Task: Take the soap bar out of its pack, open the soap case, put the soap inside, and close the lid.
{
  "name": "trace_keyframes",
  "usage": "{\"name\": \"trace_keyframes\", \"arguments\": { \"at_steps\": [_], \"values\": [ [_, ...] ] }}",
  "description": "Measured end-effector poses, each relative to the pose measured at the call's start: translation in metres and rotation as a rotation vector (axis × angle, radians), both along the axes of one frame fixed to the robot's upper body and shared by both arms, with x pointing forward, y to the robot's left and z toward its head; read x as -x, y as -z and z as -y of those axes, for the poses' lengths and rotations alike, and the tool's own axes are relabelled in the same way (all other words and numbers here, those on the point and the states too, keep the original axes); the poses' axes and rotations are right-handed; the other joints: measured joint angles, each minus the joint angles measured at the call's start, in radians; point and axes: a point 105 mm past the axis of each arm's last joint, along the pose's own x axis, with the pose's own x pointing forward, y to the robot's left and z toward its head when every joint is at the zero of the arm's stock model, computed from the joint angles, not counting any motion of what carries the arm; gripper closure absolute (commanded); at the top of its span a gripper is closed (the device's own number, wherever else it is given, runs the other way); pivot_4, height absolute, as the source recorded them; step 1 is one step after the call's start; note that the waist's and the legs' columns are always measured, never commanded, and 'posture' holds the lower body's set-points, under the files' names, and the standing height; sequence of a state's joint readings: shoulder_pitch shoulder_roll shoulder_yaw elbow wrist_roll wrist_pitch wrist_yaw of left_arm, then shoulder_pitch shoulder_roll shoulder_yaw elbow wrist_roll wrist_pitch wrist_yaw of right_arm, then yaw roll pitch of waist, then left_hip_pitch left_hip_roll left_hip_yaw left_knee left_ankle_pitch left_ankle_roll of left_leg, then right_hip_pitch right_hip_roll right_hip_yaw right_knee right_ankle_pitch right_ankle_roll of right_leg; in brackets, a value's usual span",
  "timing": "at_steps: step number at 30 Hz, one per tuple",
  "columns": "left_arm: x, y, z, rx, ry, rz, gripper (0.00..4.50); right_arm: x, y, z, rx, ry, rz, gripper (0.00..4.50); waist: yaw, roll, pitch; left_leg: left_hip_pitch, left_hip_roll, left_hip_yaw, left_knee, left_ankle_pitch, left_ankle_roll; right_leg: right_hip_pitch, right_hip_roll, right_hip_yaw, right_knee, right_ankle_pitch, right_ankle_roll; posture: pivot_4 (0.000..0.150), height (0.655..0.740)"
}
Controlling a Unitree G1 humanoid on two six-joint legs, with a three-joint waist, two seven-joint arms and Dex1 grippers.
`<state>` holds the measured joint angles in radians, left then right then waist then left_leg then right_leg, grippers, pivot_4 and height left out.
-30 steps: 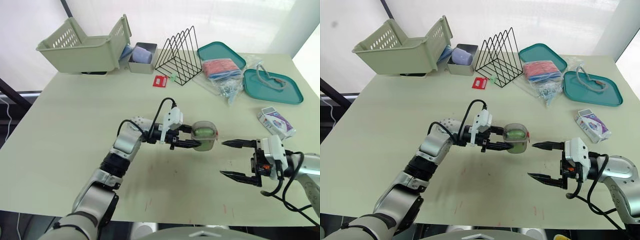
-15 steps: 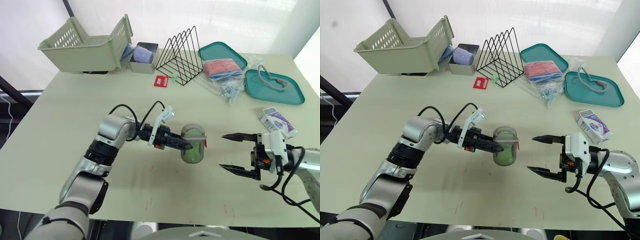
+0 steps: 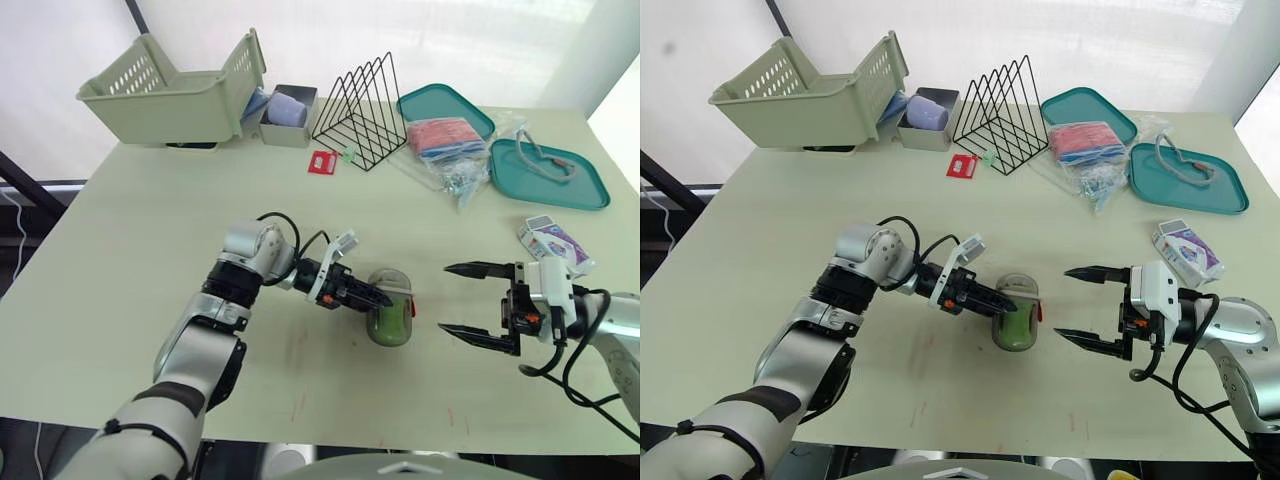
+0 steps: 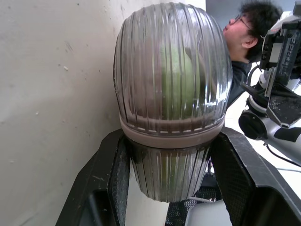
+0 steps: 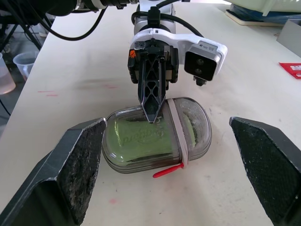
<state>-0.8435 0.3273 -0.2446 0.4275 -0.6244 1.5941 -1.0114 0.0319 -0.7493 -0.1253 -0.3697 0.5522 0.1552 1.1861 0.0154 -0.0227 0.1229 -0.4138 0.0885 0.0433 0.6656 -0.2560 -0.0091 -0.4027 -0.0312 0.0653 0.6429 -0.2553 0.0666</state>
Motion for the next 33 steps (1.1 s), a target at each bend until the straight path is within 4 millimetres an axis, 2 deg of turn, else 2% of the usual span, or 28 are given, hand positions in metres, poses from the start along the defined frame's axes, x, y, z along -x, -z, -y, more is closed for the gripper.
{"name": "trace_keyframes", "arguments": {
  "at_steps": [2, 3, 5, 6, 7, 13, 17, 23, 26, 29, 33],
  "values": [
    [0.000, 0.000, 0.000, 0.000, 0.001, 0.004, 2.48, -0.001, -0.001, -0.001, 0.001, 0.000, 0.006, 0.11, 0.000, 0.000, 0.000, 0.000, 0.000, 0.000, 0.000, 0.000, 0.000, 0.000, 0.000, 0.000, 0.000, 0.000, 0.000, 0.150, 0.7400],
    [0.000, 0.000, 0.001, 0.001, 0.002, 0.009, 1.48, -0.003, -0.002, -0.001, 0.001, 0.002, 0.010, 0.00, 0.000, 0.000, 0.000, 0.000, 0.000, 0.000, 0.000, 0.000, 0.000, 0.000, 0.000, 0.000, 0.000, 0.000, 0.000, 0.150, 0.7400],
    [-0.001, 0.003, 0.001, -0.013, 0.009, 0.032, 0.84, -0.005, -0.003, -0.001, 0.000, 0.008, 0.010, 0.00, 0.000, 0.000, 0.000, 0.000, 0.000, -0.001, 0.000, 0.000, 0.000, 0.000, 0.000, 0.000, 0.000, 0.000, 0.000, 0.150, 0.7400],
    [0.000, 0.001, 0.003, -0.001, 0.019, 0.041, 0.31, -0.006, -0.002, -0.001, 0.000, 0.013, 0.002, 0.00, 0.000, 0.000, 0.000, 0.000, 0.000, -0.001, 0.000, 0.000, 0.000, 0.001, 0.000, 0.000, 0.000, 0.000, 0.000, 0.150, 0.7400],
    [0.000, -0.001, 0.005, 0.012, 0.030, 0.053, 0.05, -0.007, -0.001, 0.000, 0.000, 0.018, -0.004, 0.00, 0.002, 0.000, 0.000, 0.001, -0.001, -0.002, 0.000, 0.000, 0.000, 0.003, 0.000, 0.000, -0.001, 0.000, 0.000, 0.150, 0.7400],
    [-0.004, -0.002, 0.001, 0.018, 0.049, 0.144, 0.05, -0.006, 0.002, -0.003, 0.003, 0.007, -0.017, 0.00, -0.002, 0.001, -0.001, 0.006, -0.002, -0.006, 0.001, 0.000, 0.000, 0.009, 0.001, 0.000, 0.001, -0.001, 0.000, 0.150, 0.7400],
    [-0.014, -0.004, -0.010, 0.017, 0.067, 0.307, 0.05, -0.007, 0.002, -0.003, 0.012, 0.009, -0.012, 0.00, -0.005, 0.001, -0.001, 0.007, -0.002, -0.009, 0.001, 0.000, 0.000, 0.009, 0.004, 0.002, 0.002, -0.001, -0.001, 0.150, 0.7400],
    [-0.035, -0.008, -0.043, -0.004, 0.117, 0.746, 0.05, -0.015, 0.004, 0.004, 0.010, 0.070, -0.030, 0.00, -0.002, 0.002, 0.000, 0.007, -0.002, -0.008, 0.000, 0.000, 0.000, 0.008, 0.004, 0.003, 0.001, -0.001, -0.002, 0.150, 0.7400],
    [-0.044, -0.016, -0.048, 0.036, 0.088, 0.928, 0.05, -0.022, 0.003, 0.008, -0.012, 0.125, -0.030, 0.00, 0.006, 0.001, 0.000, 0.004, -0.002, -0.009, 0.001, 0.000, 0.000, 0.007, 0.004, 0.003, 0.000, -0.002, -0.003, 0.150, 0.7400],
    [-0.042, -0.016, -0.051, 0.075, 0.068, 1.044, 0.05, -0.028, 0.003, 0.010, -0.053, 0.185, -0.023, 0.00, 0.006, 0.001, 0.000, 0.002, -0.003, -0.010, 0.002, 0.000, 0.000, 0.006, 0.004, 0.003, -0.001, -0.001, -0.001, 0.150, 0.7400],
    [-0.039, -0.015, -0.053, 0.097, 0.008, 1.133, 0.05, -0.031, 0.014, 0.015, -0.083, 0.266, -0.032, 0.00, 0.004, 0.001, 0.000, 0.002, -0.003, -0.010, 0.002, 0.000, 0.000, 0.006, 0.004, 0.003, 0.000, -0.001, -0.001, 0.150, 0.7400]
  ]
}}
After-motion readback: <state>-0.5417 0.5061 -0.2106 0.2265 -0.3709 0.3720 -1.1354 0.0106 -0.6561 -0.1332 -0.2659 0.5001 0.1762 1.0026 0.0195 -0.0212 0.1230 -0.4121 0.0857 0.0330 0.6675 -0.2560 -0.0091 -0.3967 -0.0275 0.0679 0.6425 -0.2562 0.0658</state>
